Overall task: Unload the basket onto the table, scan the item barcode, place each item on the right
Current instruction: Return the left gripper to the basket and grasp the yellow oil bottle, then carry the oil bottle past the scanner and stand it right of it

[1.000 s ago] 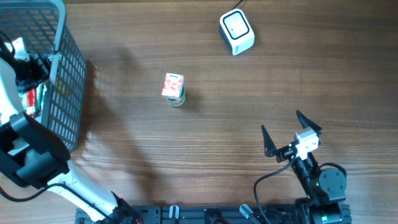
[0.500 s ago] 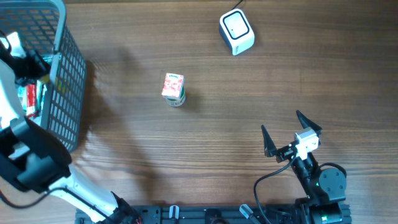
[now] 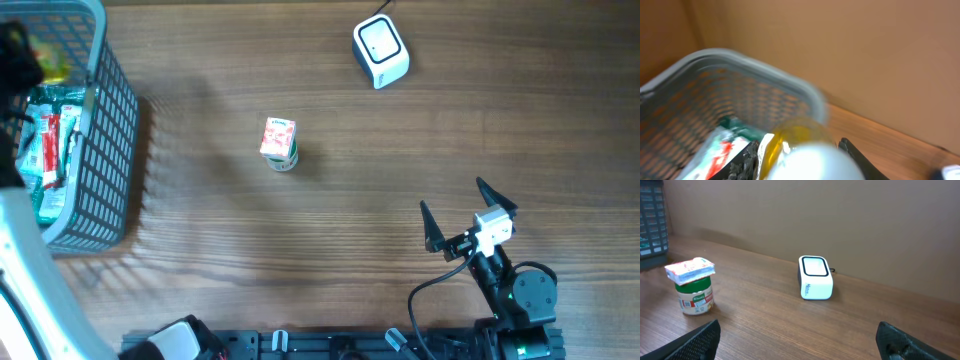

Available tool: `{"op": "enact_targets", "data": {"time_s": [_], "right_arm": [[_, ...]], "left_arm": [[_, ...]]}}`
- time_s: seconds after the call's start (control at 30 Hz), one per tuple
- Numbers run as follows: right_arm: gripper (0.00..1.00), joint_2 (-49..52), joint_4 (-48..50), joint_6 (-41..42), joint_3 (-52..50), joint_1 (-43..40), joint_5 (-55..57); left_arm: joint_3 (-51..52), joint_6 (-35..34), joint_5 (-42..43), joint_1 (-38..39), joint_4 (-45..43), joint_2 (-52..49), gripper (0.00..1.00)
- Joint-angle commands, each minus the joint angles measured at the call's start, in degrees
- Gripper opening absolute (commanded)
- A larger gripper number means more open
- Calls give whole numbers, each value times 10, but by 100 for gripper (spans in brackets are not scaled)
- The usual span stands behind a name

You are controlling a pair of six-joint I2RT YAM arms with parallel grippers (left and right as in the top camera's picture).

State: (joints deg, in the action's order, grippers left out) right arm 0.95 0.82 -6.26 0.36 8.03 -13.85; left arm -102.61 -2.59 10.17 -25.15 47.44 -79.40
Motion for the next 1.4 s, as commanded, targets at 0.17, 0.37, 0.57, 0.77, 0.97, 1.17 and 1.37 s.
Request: {"op": "enact_targets", "data": {"time_s": [0.17, 0.37, 0.57, 0.77, 0.97, 1.17, 1.37], "right_arm": [[100, 1, 2, 2, -1, -3, 7], [100, 1, 2, 3, -1, -3, 7], [100, 1, 2, 3, -1, -3, 7], [100, 1, 2, 3, -1, -3, 7], [100, 1, 2, 3, -1, -3, 7], [100, 1, 2, 3, -1, -3, 7], [100, 1, 2, 2, -1, -3, 7]], "left_arm": [[-6, -31, -42, 205, 41, 61, 38], [-6, -55, -85, 370, 84, 47, 39], [-5, -76, -88, 506, 125, -26, 39], [-5, -113, -90, 606, 105, -137, 38], [-5, -134, -97, 671, 28, -235, 35], [-5, -146, -160, 727, -41, -305, 35], [-5, -176, -207, 770, -92, -348, 37]]}}
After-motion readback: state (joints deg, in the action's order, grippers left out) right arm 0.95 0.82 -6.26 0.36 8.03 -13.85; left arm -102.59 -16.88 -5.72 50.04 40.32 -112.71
